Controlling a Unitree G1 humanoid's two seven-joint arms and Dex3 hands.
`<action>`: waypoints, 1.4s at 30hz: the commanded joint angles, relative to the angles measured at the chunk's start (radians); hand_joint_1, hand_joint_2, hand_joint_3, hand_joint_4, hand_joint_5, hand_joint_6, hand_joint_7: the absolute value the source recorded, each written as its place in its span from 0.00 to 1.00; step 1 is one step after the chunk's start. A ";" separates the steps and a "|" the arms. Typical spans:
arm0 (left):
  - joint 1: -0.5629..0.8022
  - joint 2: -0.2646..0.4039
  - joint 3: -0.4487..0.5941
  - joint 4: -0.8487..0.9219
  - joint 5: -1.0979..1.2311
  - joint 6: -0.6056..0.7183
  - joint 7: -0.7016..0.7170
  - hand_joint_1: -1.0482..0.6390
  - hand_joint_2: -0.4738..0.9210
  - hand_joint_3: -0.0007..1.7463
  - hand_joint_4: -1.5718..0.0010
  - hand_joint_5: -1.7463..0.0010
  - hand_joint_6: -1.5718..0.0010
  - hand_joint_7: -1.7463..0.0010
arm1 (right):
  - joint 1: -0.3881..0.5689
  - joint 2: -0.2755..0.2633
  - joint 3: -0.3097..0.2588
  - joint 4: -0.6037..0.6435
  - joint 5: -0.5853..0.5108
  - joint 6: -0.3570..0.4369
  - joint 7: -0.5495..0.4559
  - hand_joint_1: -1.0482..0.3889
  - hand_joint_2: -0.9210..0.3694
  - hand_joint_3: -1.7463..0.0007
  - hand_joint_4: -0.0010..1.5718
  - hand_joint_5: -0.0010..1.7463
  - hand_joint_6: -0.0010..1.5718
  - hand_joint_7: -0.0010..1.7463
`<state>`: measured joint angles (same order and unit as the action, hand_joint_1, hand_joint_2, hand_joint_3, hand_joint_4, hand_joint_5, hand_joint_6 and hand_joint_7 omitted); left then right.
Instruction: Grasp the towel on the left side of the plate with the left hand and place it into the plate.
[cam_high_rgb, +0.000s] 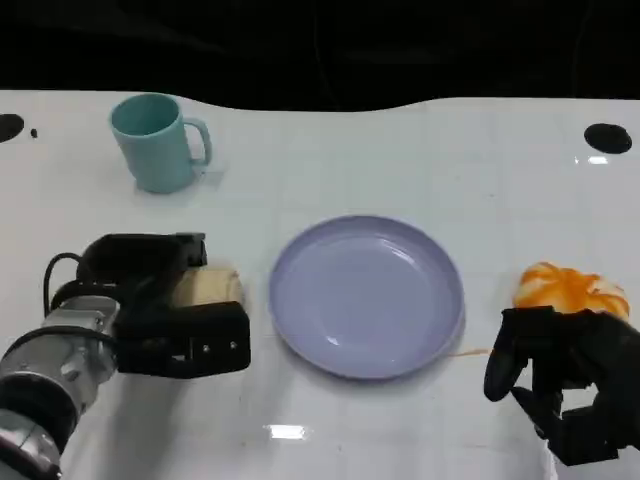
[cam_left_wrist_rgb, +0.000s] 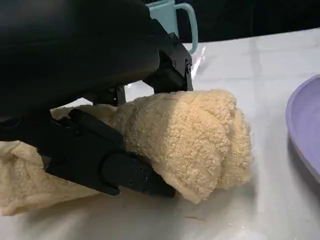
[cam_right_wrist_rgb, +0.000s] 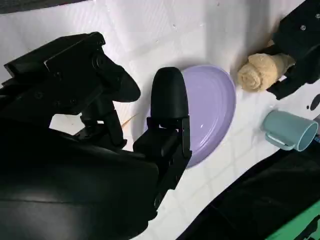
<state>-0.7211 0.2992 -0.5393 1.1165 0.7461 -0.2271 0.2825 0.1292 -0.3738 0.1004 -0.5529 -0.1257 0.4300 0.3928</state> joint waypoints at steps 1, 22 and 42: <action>0.014 0.027 0.007 -0.041 0.003 -0.012 0.077 0.51 0.90 0.29 0.46 0.00 0.62 0.00 | -0.002 -0.008 0.003 -0.014 -0.001 0.007 -0.002 0.75 0.28 0.37 0.47 1.00 0.44 0.83; 0.048 -0.126 0.042 -0.575 -0.013 0.184 -0.072 0.51 0.81 0.33 0.43 0.00 0.63 0.00 | -0.009 -0.015 0.013 -0.022 -0.006 0.036 0.002 0.75 0.28 0.37 0.47 1.00 0.44 0.83; 0.013 -0.261 -0.089 -0.529 0.102 0.256 -0.117 0.45 0.94 0.10 0.46 0.00 0.43 0.59 | -0.014 -0.017 0.026 -0.026 -0.017 0.049 0.000 0.75 0.27 0.38 0.47 1.00 0.44 0.83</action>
<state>-0.6961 0.0304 -0.6204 0.5743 0.8338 0.0220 0.1701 0.1193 -0.3775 0.1310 -0.5700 -0.1413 0.4674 0.3934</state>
